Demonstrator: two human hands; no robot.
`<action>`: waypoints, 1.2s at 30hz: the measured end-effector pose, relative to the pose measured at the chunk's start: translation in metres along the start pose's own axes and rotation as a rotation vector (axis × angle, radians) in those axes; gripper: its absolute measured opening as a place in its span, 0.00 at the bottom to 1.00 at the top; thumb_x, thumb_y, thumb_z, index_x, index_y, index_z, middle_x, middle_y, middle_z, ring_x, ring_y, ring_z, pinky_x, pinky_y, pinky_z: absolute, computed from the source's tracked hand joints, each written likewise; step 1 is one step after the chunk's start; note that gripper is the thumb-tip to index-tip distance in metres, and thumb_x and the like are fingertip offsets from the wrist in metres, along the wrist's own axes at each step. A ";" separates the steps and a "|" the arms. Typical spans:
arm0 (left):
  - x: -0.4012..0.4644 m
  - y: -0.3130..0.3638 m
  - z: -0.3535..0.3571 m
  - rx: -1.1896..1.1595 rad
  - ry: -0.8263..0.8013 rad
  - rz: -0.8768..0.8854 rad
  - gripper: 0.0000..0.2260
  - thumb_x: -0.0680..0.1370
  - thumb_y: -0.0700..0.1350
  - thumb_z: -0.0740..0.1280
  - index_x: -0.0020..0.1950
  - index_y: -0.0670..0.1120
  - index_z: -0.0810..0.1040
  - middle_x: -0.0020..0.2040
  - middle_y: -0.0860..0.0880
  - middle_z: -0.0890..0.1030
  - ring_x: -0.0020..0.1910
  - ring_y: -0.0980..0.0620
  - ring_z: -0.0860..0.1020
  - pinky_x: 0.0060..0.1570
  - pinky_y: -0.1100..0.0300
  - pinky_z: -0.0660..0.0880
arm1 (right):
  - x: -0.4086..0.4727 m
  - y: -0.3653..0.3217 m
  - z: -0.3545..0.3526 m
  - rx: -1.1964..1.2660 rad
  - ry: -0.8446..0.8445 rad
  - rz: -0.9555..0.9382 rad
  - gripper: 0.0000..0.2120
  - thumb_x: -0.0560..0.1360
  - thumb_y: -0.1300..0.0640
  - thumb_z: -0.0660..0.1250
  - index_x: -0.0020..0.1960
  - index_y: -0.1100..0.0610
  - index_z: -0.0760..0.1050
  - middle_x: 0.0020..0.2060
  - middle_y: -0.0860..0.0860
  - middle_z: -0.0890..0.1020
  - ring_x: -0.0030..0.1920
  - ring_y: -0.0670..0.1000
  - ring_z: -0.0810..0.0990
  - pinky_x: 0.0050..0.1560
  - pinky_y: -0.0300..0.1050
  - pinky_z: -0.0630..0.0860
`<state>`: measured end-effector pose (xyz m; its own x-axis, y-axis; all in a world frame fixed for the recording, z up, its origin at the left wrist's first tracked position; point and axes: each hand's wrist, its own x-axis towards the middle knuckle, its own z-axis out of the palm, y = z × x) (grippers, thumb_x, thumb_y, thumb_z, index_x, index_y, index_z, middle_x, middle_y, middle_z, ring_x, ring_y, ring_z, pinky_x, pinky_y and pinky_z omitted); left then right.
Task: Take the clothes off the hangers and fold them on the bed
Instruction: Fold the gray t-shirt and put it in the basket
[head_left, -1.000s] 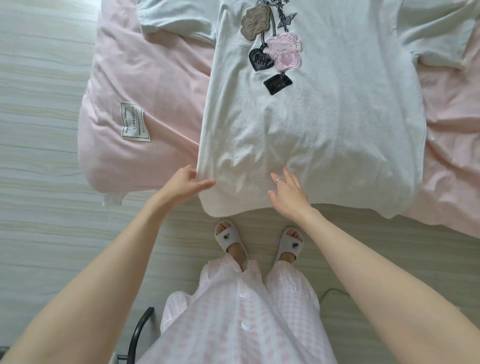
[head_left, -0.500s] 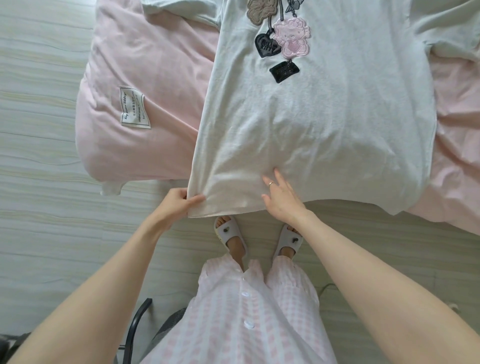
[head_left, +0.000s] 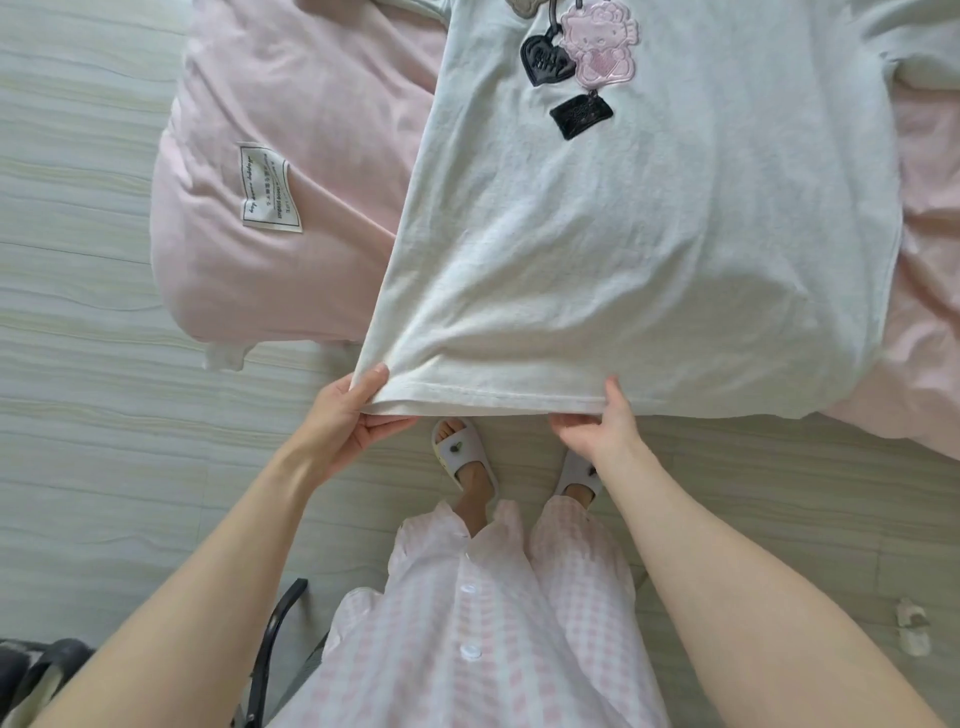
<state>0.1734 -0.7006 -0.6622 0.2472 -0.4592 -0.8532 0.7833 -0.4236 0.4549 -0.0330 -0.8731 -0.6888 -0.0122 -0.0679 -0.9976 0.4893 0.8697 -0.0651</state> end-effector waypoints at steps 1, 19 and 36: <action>0.000 0.001 -0.002 0.043 0.001 -0.012 0.16 0.75 0.45 0.67 0.59 0.37 0.73 0.51 0.41 0.83 0.48 0.45 0.83 0.42 0.57 0.81 | 0.003 -0.001 0.000 0.023 0.016 -0.045 0.21 0.77 0.50 0.66 0.64 0.60 0.70 0.53 0.58 0.77 0.51 0.56 0.78 0.56 0.49 0.76; 0.048 -0.006 -0.008 0.726 0.537 -0.074 0.09 0.76 0.36 0.61 0.54 0.44 0.72 0.53 0.40 0.77 0.51 0.42 0.77 0.43 0.55 0.74 | 0.001 -0.033 -0.017 -0.651 0.317 -0.130 0.13 0.80 0.59 0.57 0.63 0.60 0.69 0.63 0.56 0.73 0.64 0.56 0.73 0.58 0.51 0.71; 0.101 0.180 0.070 0.284 0.506 0.328 0.08 0.78 0.34 0.60 0.56 0.42 0.72 0.42 0.48 0.76 0.38 0.54 0.76 0.36 0.63 0.77 | -0.050 -0.069 0.206 -1.584 -0.180 -1.145 0.17 0.79 0.55 0.57 0.66 0.59 0.69 0.57 0.53 0.78 0.61 0.54 0.73 0.59 0.45 0.67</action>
<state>0.2993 -0.8779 -0.6491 0.7387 -0.2056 -0.6420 0.4582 -0.5453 0.7019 0.1132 -1.0301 -0.6297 0.4210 -0.7748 -0.4716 -0.7750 -0.0371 -0.6309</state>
